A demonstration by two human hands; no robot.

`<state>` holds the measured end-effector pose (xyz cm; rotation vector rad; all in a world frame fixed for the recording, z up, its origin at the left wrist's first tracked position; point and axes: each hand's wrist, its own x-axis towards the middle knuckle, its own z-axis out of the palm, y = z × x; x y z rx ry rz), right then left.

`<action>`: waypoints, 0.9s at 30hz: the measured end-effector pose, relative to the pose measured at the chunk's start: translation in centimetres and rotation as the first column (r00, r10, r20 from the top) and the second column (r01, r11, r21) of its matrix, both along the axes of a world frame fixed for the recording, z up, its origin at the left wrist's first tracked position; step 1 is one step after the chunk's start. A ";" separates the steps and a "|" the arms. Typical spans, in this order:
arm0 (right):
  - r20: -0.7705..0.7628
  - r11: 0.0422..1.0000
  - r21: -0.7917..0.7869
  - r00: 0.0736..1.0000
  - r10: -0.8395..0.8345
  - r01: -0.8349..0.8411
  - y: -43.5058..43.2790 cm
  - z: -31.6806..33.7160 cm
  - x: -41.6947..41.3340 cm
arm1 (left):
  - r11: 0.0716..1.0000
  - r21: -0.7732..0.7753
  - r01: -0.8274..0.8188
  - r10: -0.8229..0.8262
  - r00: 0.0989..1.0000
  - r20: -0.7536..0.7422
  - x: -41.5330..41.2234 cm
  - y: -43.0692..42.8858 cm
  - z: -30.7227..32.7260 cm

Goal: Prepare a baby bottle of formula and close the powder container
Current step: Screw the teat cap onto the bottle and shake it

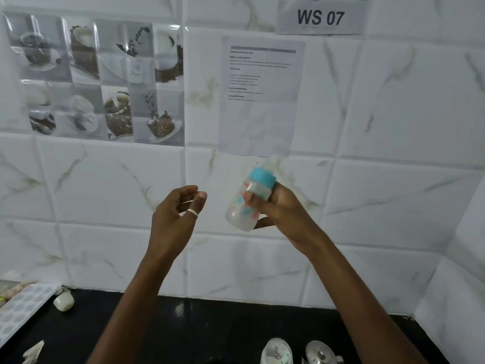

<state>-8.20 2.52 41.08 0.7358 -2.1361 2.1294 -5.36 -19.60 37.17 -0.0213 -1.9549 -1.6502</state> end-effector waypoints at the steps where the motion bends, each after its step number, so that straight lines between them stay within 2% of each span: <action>1: -0.017 1.000 0.002 1.000 0.000 0.000 0.2 -0.1 0.0 | 1.000 0.000 0.003 -0.003 1.000 0.003 -0.1 0.1 0.0; 3: 0.011 0.973 -0.224 0.998 -0.055 0.056 0.7 0.5 -0.1 | 1.000 -0.002 0.011 -0.011 1.000 0.006 -0.1 0.3 -0.2; 5: 0.061 0.881 -0.453 0.991 -0.120 0.135 0.8 1.1 -0.5 | 1.000 -0.004 0.020 -0.020 1.000 0.011 -0.2 0.5 -0.4; 6: 0.058 0.875 -0.462 0.989 -0.135 0.146 0.7 1.1 -0.5 | 1.000 -0.006 0.024 -0.024 1.000 0.012 -0.2 0.6 -0.5; 7: 0.039 0.908 -0.395 0.990 -0.137 0.141 0.5 1.0 -0.5 | 1.000 -0.011 0.027 -0.027 1.000 0.012 -0.3 0.7 -0.5; 9: 0.001 0.988 -0.130 0.997 -0.081 0.081 0.1 -0.1 -0.3 | 0.999 -0.023 0.029 -0.029 1.000 0.013 -0.4 1.0 -0.6; 10: -0.009 0.998 -0.042 0.998 -0.056 0.056 0.2 -0.5 -0.2 | 0.999 -0.024 0.029 -0.029 0.999 0.013 -0.4 1.0 -0.6; 11: -0.015 0.997 -0.035 0.998 -0.064 0.063 0.4 -0.7 -0.3 | 0.999 -0.021 0.031 -0.031 0.999 0.015 -0.5 1.1 -0.7; 13: 0.029 0.964 -0.231 0.992 -0.127 0.130 0.7 -0.5 -0.4 | 0.999 -0.009 0.038 -0.038 0.999 0.021 -0.5 1.1 -0.9; 15: 0.073 0.890 -0.413 0.981 -0.179 0.194 0.7 -0.2 -0.8 | 0.999 -0.009 0.045 -0.045 0.999 0.026 -0.6 1.3 -1.1; 16: 0.065 0.892 -0.406 0.980 -0.187 0.197 0.6 -0.2 -0.7 | 0.999 -0.011 0.048 -0.048 0.998 0.028 -0.7 1.4 -1.1; 17: 0.044 0.925 -0.334 0.983 -0.178 0.182 0.3 -0.4 -0.6 | 0.999 -0.013 0.052 -0.052 0.998 0.030 -0.7 1.5 -1.2; 19: -0.006 0.991 -0.095 0.995 -0.100 0.099 0.1 -1.2 -0.5 | 0.998 -0.019 0.056 -0.056 0.998 0.030 -0.9 1.7 -1.2; 20: -0.017 0.997 -0.037 0.998 -0.067 0.066 0.2 -1.5 -0.5 | 0.998 -0.021 0.055 -0.055 0.998 0.028 -1.0 1.7 -1.3; 21: -0.018 0.997 -0.051 0.998 -0.062 0.061 0.4 -1.5 -0.5 | 0.998 -0.019 0.055 -0.055 0.998 0.027 -1.0 1.7 -1.3; 24: 0.059 0.920 -0.374 0.993 -0.107 0.121 0.8 -0.7 -0.8 | 0.998 -0.006 0.063 -0.063 0.998 0.028 -1.1 1.6 -1.3; 25: 0.067 0.892 -0.429 0.990 -0.123 0.140 0.9 -0.6 -0.9 | 0.998 -0.006 0.063 -0.063 0.998 0.028 -1.1 1.5 -1.4; 26: 0.061 0.899 -0.413 0.990 -0.129 0.143 0.8 -0.7 -1.0 | 0.998 -0.007 0.062 -0.062 0.998 0.028 -1.2 1.5 -1.4; 27: 0.045 0.935 -0.331 0.992 -0.122 0.130 0.6 -0.9 -0.9 | 0.998 -0.009 0.062 -0.062 0.998 0.028 -1.2 1.5 -1.3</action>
